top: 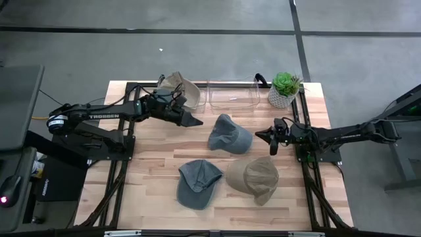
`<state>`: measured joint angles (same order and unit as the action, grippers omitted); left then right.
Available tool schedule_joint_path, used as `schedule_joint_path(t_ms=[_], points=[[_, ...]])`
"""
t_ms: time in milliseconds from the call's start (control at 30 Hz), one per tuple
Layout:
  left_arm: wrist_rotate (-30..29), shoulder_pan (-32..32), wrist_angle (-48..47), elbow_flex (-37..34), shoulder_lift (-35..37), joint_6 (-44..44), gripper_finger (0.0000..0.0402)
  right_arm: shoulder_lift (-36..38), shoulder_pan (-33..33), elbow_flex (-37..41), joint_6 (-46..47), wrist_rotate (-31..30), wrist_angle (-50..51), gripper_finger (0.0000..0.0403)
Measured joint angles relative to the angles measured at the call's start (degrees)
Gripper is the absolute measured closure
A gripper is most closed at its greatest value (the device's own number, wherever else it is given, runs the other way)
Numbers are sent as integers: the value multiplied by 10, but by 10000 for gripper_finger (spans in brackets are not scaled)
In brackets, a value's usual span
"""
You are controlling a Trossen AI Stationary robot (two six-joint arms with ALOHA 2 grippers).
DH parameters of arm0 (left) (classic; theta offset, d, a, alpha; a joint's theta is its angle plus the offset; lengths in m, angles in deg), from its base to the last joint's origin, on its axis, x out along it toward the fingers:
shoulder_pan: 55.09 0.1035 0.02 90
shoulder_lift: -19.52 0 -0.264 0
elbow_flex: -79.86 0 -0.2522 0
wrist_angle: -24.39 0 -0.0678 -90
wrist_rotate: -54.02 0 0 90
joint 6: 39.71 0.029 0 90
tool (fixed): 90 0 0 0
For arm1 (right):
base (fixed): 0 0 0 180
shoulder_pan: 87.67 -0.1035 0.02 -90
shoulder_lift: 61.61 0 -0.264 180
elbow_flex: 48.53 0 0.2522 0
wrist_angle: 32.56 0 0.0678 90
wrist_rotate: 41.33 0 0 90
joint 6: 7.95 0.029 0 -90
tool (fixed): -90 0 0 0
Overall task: Pick & Place hat
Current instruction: Put the brown cap into the left transparent bin
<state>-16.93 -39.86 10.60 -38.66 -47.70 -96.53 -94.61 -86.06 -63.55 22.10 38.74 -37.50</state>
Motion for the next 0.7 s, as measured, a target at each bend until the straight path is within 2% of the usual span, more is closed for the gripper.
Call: schedule_joint_path(t_ms=[200,300,433,533,700], points=[[10,-15,-1,0,1,0,138,0,0,-25,-42,59,10,391],[11,-29,1,0,9,0,138,0,0,-55,-44,71,59,386],[10,-43,-6,-1,17,0,138,0,0,-126,-53,73,204,364],[10,-53,-1,1,19,0,138,0,0,-195,-45,72,352,337],[15,-56,-4,0,18,-3,138,0,0,-301,87,73,551,281]])
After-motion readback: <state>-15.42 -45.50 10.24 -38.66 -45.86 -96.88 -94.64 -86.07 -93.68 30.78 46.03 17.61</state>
